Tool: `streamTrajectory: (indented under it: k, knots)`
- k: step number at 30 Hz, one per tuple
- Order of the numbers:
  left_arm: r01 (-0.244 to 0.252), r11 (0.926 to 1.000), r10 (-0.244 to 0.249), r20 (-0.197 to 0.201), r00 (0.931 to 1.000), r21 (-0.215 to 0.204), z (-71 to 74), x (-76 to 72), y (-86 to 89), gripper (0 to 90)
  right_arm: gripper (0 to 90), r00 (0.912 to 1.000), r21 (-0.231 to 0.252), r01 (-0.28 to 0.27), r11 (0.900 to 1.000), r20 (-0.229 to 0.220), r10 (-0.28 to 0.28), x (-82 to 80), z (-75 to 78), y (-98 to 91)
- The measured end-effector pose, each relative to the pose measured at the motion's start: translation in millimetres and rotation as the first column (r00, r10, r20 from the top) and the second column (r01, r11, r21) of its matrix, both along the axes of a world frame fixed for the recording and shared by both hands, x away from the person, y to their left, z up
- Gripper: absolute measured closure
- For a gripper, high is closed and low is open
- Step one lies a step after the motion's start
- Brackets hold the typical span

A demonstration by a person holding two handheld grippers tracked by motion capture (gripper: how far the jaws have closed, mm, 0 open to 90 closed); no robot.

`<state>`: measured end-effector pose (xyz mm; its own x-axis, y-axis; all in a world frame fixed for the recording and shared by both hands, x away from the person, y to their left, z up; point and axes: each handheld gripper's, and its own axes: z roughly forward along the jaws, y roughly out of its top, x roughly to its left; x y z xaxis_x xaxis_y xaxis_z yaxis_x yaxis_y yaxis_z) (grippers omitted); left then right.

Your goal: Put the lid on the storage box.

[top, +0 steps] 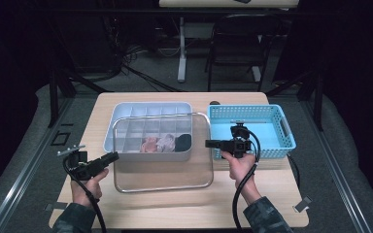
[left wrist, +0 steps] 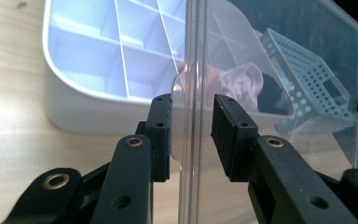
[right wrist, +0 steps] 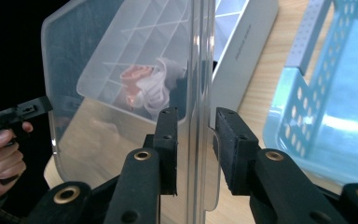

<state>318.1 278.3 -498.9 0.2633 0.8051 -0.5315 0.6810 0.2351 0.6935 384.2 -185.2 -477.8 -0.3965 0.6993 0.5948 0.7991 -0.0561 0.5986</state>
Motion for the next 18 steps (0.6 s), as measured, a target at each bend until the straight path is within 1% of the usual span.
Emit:
streamTrajectory:
  k: [1, 3, 4, 6, 10, 11, 14, 15, 16, 18]
  knots:
    - [-0.001, 1.0, 0.001, 0.004, 1.0, 0.008, 1.6, 1.9, 0.9, 69.2, 70.7, 1.0, 0.0, 0.002, 1.0, -0.001, -0.002, 2.0, 0.5, 1.1]
    - [-0.007, 1.0, 0.007, 0.007, 0.9999, 0.007, 4.2, 5.5, 3.0, 69.0, 70.7, 1.0, 0.005, 0.003, 1.0, -0.007, -0.003, 6.0, 1.6, 3.5]
    - [-0.01, 0.9998, 0.01, 0.016, 0.9998, 0.016, 5.2, 7.6, 4.0, 68.9, 70.7, 1.0, 0.003, 0.003, 1.0, -0.007, -0.003, 8.3, 2.2, 5.0]
    - [-0.013, 0.9997, 0.013, 0.02, 0.9997, 0.018, 7.5, 11.6, 6.2, 68.8, 70.8, 0.9999, 0.011, 0.009, 0.9999, -0.01, -0.009, 12.3, 3.5, 7.9]
    - [-0.016, 0.9994, 0.015, 0.028, 0.9995, 0.03, 15.1, 20.7, 11.3, 68.6, 70.7, 0.9999, 0.016, 0.003, 0.9999, -0.01, -0.003, 20.9, 5.8, 13.0]
    - [-0.013, 0.9995, 0.012, 0.028, 0.9995, 0.03, 17.3, 23.5, 12.9, 68.6, 70.7, 0.9999, 0.023, 0.003, 0.9997, -0.016, -0.003, 22.9, 6.6, 13.9]
    - [-0.005, 0.9992, 0.004, 0.025, 0.9997, 0.039, 23.3, 32.4, 15.4, 68.6, 70.7, 0.9999, 0.03, 0.007, 0.9995, -0.016, -0.007, 29.6, 9.3, 16.5]
    - [0.001, 0.999, -0.002, 0.022, 0.9998, 0.046, 25.1, 35.4, 16.2, 68.5, 70.7, 0.9999, 0.028, 0.007, 0.9996, -0.014, -0.006, 32.0, 10.3, 17.2]
    - [0.002, 0.999, -0.003, 0.02, 0.9998, 0.044, 26.4, 38.8, 17.0, 68.5, 70.7, 0.9999, 0.031, 0.008, 0.9995, -0.013, -0.008, 34.5, 10.9, 17.7]
    - [0.006, 0.9988, -0.007, 0.013, 0.9999, 0.048, 29.1, 46.1, 19.1, 68.5, 70.7, 0.9997, 0.034, 0.01, 0.9994, -0.021, -0.01, 40.1, 11.7, 19.0]
